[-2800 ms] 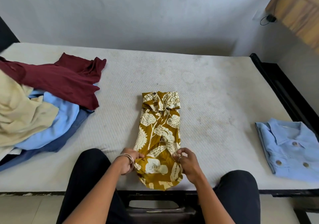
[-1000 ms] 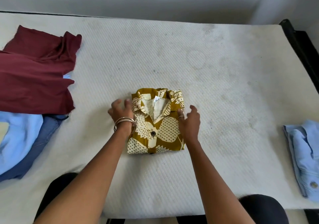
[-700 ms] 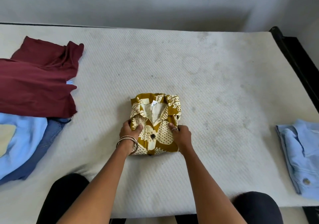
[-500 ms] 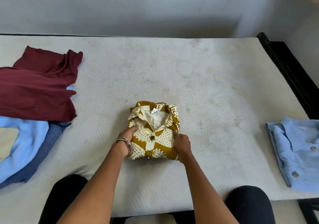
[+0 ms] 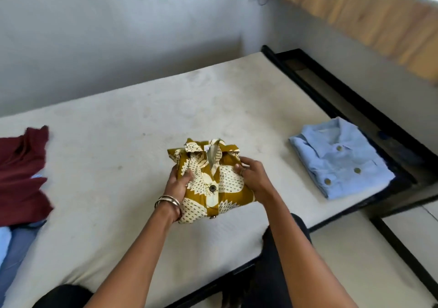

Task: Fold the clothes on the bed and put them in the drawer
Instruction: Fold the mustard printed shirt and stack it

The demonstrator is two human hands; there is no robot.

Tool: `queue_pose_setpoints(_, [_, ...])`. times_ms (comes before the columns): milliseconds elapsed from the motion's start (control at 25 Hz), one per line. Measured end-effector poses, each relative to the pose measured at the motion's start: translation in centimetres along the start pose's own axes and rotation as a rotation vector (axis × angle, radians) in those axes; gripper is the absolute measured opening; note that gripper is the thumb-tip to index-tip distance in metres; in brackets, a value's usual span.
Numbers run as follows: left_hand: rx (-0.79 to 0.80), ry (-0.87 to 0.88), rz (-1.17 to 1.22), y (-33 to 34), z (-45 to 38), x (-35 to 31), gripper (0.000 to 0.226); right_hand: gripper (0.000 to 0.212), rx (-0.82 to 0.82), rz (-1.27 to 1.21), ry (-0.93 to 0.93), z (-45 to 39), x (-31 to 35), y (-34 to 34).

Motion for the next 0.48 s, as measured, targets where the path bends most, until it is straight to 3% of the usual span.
queue_pose_setpoints(320, [0.301, 0.045, -0.029, 28.9, -4.4, -2.4, 0.048, 0.027, -0.322, 0.212, -0.11, 1.8, 6.1, -27.6])
queue_pose_setpoints(480, [0.322, 0.059, 0.004, 38.6, -7.3, -1.1, 0.048, 0.029, -0.378, 0.247, -0.133, 0.5, 7.6, -37.1])
Point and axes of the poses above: each hand's wrist, its own z-axis away from the middle knuckle, its own y-axis out of the palm, x = y × z, the point moved 8 cm from there along -z, towards the middle knuckle, and after that the axes turned 6 degrees about x, right-handed, at the moved point
